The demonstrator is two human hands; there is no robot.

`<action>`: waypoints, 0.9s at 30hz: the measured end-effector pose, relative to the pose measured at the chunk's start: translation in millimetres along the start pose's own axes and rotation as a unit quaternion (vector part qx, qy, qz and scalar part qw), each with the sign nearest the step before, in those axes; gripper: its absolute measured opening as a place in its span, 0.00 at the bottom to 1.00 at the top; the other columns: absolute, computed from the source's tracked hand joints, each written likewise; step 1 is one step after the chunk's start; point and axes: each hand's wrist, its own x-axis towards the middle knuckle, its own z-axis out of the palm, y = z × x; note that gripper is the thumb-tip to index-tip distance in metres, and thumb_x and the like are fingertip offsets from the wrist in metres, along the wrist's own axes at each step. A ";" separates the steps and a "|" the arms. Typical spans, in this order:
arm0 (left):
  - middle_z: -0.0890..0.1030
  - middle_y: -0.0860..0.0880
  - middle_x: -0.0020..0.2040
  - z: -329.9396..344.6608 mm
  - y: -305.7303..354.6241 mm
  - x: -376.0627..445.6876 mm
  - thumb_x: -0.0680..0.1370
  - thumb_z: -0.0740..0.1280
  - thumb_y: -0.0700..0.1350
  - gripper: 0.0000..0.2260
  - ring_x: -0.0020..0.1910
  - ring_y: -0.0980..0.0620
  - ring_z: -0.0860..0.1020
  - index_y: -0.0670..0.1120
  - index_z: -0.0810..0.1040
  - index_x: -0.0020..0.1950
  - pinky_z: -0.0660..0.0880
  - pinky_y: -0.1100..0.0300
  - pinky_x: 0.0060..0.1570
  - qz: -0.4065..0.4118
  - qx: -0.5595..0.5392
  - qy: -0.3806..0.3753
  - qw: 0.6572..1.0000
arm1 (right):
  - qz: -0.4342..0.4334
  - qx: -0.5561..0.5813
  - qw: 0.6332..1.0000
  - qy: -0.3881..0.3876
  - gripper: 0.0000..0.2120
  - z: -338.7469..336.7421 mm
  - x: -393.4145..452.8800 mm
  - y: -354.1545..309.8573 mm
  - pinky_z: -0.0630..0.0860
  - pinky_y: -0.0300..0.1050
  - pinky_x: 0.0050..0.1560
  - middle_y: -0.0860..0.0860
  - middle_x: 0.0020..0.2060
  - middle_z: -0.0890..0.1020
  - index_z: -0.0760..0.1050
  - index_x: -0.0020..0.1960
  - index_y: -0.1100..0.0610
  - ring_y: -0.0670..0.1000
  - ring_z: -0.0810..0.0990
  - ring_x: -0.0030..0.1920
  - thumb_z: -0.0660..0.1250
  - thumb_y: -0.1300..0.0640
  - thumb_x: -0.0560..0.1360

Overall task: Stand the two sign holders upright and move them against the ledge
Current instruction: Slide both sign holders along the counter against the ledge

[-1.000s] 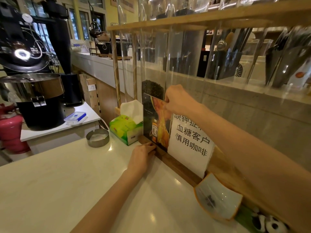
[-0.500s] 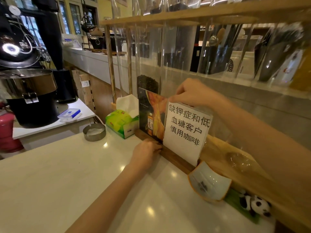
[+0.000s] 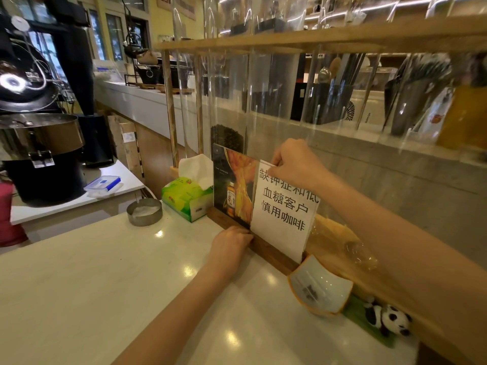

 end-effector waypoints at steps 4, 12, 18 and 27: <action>0.81 0.43 0.59 -1.2 1.9 0.9 0.75 0.63 0.39 0.12 0.61 0.46 0.76 0.43 0.78 0.57 0.72 0.55 0.59 -0.008 -0.007 -0.015 1.000 | -0.003 0.000 1.000 0.002 0.07 0.5 0.4 0.0 0.82 0.52 0.43 0.61 0.40 0.84 0.80 0.44 0.67 0.55 0.83 0.39 0.68 0.62 0.71; 0.75 0.49 0.66 1.4 0.1 1.5 0.77 0.59 0.41 0.15 0.67 0.52 0.69 0.48 0.72 0.64 0.65 0.61 0.64 -0.028 0.012 -0.038 0.999 | -0.007 0.006 1.000 0.003 0.07 -0.8 -3.9 1.1 0.77 0.39 0.36 0.60 0.42 0.85 0.81 0.46 0.65 0.49 0.79 0.36 0.68 0.62 0.72; 0.73 0.49 0.68 3.3 2.4 -2.2 0.77 0.59 0.41 0.16 0.68 0.52 0.68 0.48 0.71 0.65 0.64 0.62 0.66 -0.041 0.010 -0.031 0.999 | -0.006 0.013 1.000 -0.002 0.08 -2.2 -5.9 0.2 0.79 0.44 0.40 0.59 0.43 0.85 0.80 0.47 0.64 0.51 0.80 0.38 0.68 0.61 0.72; 0.72 0.46 0.68 -8.0 7.6 -7.7 0.77 0.61 0.48 0.19 0.68 0.48 0.68 0.46 0.68 0.67 0.66 0.55 0.65 -0.080 -0.038 -0.088 0.992 | 0.021 0.012 0.994 -0.111 0.17 -9.4 -0.6 1.8 0.78 0.43 0.43 0.58 0.49 0.83 0.77 0.54 0.62 0.53 0.80 0.44 0.67 0.51 0.72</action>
